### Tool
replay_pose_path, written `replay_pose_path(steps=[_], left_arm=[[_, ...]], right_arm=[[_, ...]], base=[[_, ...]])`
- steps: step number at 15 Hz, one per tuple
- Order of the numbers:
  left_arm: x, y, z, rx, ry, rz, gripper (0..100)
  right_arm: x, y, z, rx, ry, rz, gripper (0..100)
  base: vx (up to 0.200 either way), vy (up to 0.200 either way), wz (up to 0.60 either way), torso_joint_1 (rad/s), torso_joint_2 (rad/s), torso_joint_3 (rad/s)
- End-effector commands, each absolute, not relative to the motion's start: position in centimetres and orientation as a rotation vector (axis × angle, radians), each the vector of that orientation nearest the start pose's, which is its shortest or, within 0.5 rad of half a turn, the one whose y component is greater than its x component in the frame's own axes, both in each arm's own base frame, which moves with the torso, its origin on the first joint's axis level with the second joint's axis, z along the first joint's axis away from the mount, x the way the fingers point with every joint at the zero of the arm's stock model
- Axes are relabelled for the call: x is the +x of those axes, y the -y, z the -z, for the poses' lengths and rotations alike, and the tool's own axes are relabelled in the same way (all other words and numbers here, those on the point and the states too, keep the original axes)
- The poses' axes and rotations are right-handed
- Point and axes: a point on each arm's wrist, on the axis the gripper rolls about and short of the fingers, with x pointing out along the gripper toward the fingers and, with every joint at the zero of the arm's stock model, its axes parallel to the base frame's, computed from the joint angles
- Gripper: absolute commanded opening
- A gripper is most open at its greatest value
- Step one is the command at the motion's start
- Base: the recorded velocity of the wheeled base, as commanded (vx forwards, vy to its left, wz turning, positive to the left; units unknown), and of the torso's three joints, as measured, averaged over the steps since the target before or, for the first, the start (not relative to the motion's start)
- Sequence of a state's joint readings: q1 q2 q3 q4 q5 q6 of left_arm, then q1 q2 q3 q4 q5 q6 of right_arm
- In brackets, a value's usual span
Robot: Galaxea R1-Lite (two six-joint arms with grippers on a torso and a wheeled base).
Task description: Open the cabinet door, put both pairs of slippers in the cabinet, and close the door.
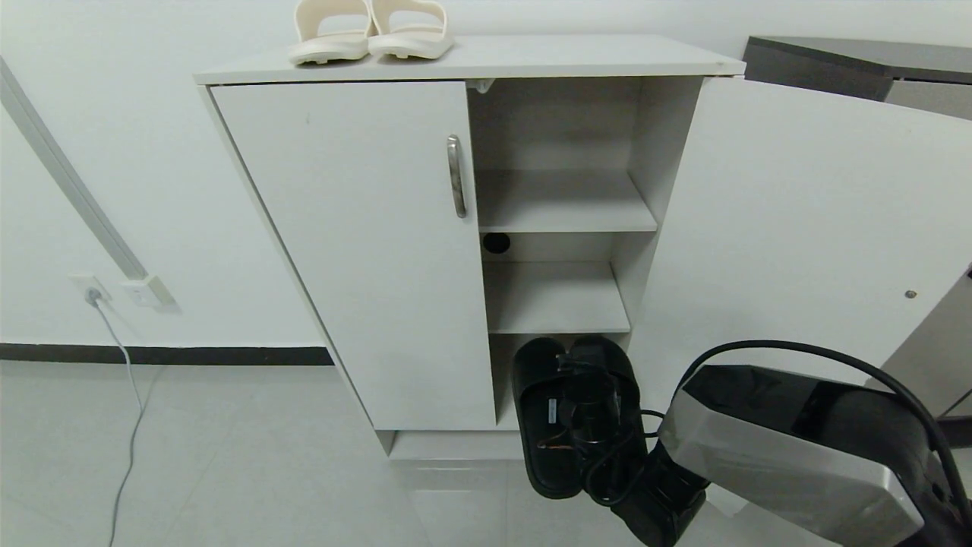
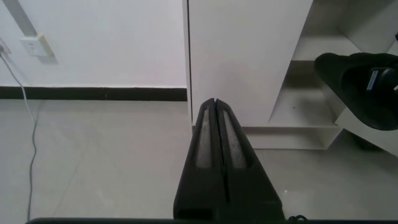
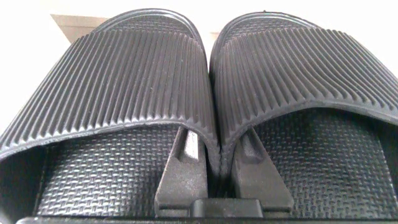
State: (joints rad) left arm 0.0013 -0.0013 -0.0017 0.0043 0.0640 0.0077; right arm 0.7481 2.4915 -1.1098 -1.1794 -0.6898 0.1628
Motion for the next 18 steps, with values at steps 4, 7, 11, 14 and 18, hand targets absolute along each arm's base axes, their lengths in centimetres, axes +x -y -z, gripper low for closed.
replay_pose_path(steps=[4,7,11,14,18], left_arm=[[-2.3,-0.1,-7.5,0.008,-0.003,-0.066,0],[-2.3,-0.1,-7.5,0.008,-0.003,-0.066,0],[-2.3,-0.1,-7.5,0.006,-0.003,-0.067,0],[-2.3,-0.1,-7.5,0.006,-0.003,-0.067,0],[-2.3,-0.1,-7.5,0.006,-0.003,-0.067,0]], right_arm=[[33.3,-28.9,-0.5,0.029,-0.153,-0.044,0],[33.3,-28.9,-0.6,0.032,-0.147,-0.045,0],[33.4,-29.0,-0.5,0.032,-0.147,-0.045,0],[33.7,-29.0,-0.5,0.034,-0.140,-0.043,0],[35.2,-28.8,-1.2,0.044,-0.130,-0.025,0]], base=[[0.200,0.000,0.00,0.001,0.00,0.004],[0.200,0.000,0.00,0.004,0.00,0.002],[0.000,0.000,0.00,0.000,0.00,0.000],[0.000,0.000,0.00,0.000,0.00,0.000],[0.000,0.000,0.00,0.000,0.00,0.000]])
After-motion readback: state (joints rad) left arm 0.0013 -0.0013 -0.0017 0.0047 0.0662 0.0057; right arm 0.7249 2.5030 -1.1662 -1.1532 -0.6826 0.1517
